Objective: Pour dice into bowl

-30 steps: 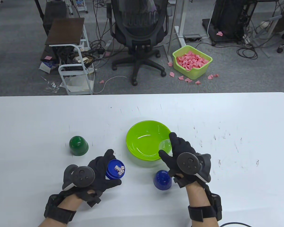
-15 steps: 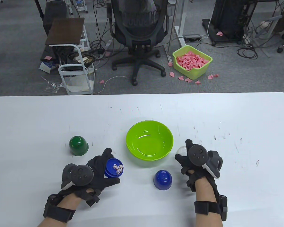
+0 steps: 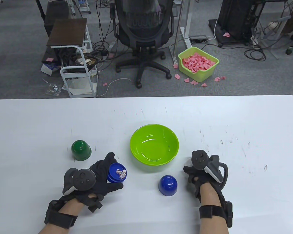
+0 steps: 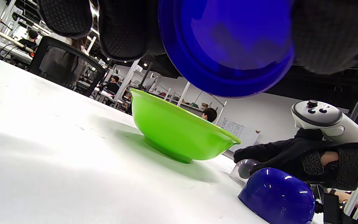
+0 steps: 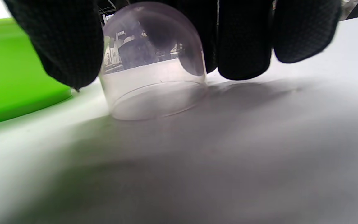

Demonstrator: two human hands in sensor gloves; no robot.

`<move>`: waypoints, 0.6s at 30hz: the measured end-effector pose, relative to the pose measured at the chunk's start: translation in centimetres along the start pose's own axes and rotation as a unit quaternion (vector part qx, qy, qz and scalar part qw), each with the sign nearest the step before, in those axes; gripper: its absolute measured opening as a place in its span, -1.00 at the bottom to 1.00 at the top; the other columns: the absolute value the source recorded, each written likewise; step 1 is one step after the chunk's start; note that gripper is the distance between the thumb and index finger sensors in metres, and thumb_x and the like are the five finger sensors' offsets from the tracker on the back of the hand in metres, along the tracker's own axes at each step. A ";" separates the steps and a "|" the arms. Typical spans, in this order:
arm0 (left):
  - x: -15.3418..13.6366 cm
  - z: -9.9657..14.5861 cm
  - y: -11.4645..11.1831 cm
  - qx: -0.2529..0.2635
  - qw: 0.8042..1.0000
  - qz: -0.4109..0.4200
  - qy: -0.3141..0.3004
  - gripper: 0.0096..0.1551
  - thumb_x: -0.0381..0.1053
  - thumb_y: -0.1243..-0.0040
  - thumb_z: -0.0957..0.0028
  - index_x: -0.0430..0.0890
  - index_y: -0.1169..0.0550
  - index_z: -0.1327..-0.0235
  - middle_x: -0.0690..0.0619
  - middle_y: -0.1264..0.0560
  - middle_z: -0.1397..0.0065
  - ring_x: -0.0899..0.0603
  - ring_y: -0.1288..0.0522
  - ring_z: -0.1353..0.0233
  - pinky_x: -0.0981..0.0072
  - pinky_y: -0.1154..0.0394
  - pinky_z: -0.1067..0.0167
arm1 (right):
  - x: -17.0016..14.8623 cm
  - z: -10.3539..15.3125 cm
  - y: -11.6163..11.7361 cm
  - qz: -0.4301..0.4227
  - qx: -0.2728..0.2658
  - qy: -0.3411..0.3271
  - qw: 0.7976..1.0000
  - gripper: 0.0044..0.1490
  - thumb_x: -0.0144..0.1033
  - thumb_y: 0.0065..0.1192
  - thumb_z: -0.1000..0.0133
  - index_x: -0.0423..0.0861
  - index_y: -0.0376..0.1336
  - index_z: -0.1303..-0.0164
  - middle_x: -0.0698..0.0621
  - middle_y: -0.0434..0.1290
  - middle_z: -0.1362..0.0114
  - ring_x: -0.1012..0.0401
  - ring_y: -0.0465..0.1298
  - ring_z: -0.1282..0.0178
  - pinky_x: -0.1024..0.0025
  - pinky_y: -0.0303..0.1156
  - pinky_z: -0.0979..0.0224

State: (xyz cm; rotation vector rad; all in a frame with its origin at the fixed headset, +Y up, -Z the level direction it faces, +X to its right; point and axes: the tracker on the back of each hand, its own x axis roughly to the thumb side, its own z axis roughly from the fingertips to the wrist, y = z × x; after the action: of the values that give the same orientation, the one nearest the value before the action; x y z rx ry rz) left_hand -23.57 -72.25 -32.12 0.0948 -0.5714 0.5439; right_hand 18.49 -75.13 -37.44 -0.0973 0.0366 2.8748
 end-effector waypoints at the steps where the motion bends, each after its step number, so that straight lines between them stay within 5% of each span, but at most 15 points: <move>1: 0.0 0.0 0.0 0.000 1.000 0.000 0.000 0.41 0.55 -0.37 0.25 -0.05 0.08 -0.59 -0.10 -0.35 -0.55 -0.26 -0.44 -0.46 -0.31 -0.34 -0.49 | -0.1 0.0 0.1 0.000 0.003 0.002 1.000 0.05 0.01 0.48 0.01 -0.29 0.15 -0.56 -0.38 0.44 -0.50 -0.36 0.49 -0.21 -0.38 0.39 -0.28; 9: -0.2 0.0 0.2 0.004 1.000 0.002 0.002 0.40 0.55 -0.36 0.25 -0.05 0.08 -0.59 -0.10 -0.35 -0.56 -0.26 -0.44 -0.47 -0.32 -0.34 -0.49 | 0.0 0.1 -0.1 -0.011 0.012 0.002 1.000 0.11 0.06 0.45 -0.01 -0.30 0.08 -0.59 -0.44 0.36 -0.54 -0.38 0.45 -0.26 -0.39 0.37 -0.30; 18: -0.6 0.0 0.5 0.020 0.999 0.027 0.019 0.44 0.50 -0.46 0.32 -0.08 0.05 -0.58 -0.10 -0.36 -0.54 -0.25 -0.46 -0.46 -0.30 -0.37 -0.47 | 0.4 1.0 -2.4 -0.062 -0.042 -0.015 0.997 0.12 0.07 0.44 -0.01 -0.31 0.07 -0.59 -0.45 0.32 -0.56 -0.40 0.40 -0.31 -0.41 0.35 -0.30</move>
State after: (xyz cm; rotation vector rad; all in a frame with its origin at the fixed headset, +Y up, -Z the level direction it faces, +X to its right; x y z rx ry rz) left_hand -24.25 -72.11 -32.49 0.1073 -0.5276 0.6078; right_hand 18.65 -72.69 -36.50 -0.0689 -0.0937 2.7526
